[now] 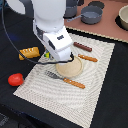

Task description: Interact with the objects in diverse but meaningful ways.

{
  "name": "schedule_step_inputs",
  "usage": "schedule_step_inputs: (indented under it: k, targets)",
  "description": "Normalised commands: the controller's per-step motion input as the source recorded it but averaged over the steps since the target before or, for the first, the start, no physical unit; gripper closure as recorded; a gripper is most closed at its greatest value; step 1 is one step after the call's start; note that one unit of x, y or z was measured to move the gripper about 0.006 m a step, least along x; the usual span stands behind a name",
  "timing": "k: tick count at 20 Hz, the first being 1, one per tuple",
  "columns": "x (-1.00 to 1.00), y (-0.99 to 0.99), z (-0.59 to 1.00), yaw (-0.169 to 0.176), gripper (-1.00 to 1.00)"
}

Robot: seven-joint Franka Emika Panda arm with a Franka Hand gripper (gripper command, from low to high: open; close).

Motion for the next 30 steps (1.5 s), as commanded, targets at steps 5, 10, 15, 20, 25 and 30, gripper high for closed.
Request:
schedule_step_inputs:
  k: [5,10,15,20,25,30]
  targets:
    - [-0.37,0.08,-0.32,0.085,1.00]
    - [-0.41,0.05,-0.30,0.080,1.00]
    - [-0.40,0.06,-0.27,0.077,-1.00]
    - [-0.40,0.11,-0.10,0.072,-1.00]
    - [-0.58,0.34,0.57,0.038,-1.00]
    - [-0.61,0.39,0.53,0.057,-1.00]
